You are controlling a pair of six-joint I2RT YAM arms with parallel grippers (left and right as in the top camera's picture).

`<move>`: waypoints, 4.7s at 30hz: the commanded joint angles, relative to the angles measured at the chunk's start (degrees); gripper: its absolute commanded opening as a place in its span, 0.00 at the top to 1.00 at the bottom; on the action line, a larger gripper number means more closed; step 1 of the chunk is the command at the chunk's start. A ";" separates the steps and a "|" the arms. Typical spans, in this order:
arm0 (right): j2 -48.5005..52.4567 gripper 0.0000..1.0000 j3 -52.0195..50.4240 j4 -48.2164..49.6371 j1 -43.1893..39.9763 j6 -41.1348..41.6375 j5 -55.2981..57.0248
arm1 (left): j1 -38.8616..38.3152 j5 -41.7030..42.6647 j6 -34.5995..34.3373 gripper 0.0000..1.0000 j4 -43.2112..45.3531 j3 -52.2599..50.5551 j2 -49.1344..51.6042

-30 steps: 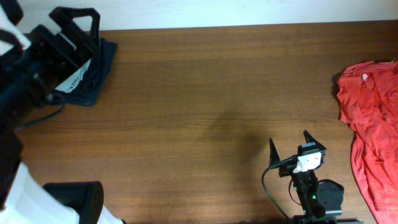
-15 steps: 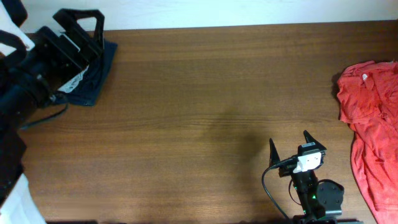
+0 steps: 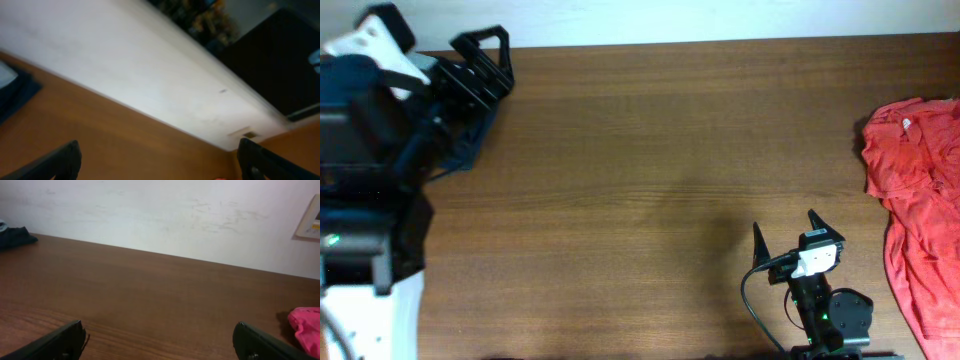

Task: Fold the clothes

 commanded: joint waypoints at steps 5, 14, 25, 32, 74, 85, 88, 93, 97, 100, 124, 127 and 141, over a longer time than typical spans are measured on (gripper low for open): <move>-0.48 0.01 -0.28 -0.39 -0.42 0.09 0.09 | -0.28 -10.08 0.70 0.01 4.35 -15.76 -2.86; -0.48 0.01 -0.28 -0.39 -0.42 0.09 0.07 | -0.28 -18.51 0.70 0.01 7.28 -33.18 -8.39; -0.48 0.01 -0.28 -0.37 -0.42 0.09 0.07 | -0.28 -21.77 0.72 0.01 32.68 -63.32 -24.41; -0.48 0.01 -0.28 -0.39 -0.42 0.09 0.07 | -0.28 -21.92 0.94 0.01 47.84 -75.21 -31.95; -0.50 0.01 -0.28 -0.39 -0.42 0.09 0.09 | -0.28 -21.86 13.55 0.00 53.64 -95.60 -52.19; -0.48 0.01 -0.28 -0.39 -0.42 0.09 0.09 | -0.28 -21.70 26.40 0.01 41.70 -95.60 -64.37; -0.48 0.01 -0.28 -0.39 -0.42 0.09 0.09 | -0.31 -21.33 28.17 0.01 37.70 -95.60 -67.38; -0.50 0.01 -0.28 -0.39 -0.42 0.09 0.07 | -2.29 -18.45 40.44 0.01 37.64 -95.58 -70.93; -0.48 0.01 -0.28 -0.39 -0.42 0.09 0.09 | -3.87 -18.49 43.01 0.01 37.64 -95.58 -71.97; -0.48 0.01 -0.28 -0.37 -0.42 0.09 0.09 | -4.00 -18.45 43.01 0.01 37.64 -95.58 -71.97; -0.48 0.02 -0.28 -0.39 -0.42 0.09 0.07 | -4.00 -18.47 43.01 0.01 37.66 -95.56 -71.93; -0.48 0.01 -0.28 -0.37 -0.42 0.09 0.09 | -4.00 -18.47 43.01 0.01 37.66 -95.56 -71.93; -0.48 0.01 -0.28 -0.39 -0.42 0.09 0.09 | -4.00 -18.47 43.01 0.01 37.66 -95.56 -71.93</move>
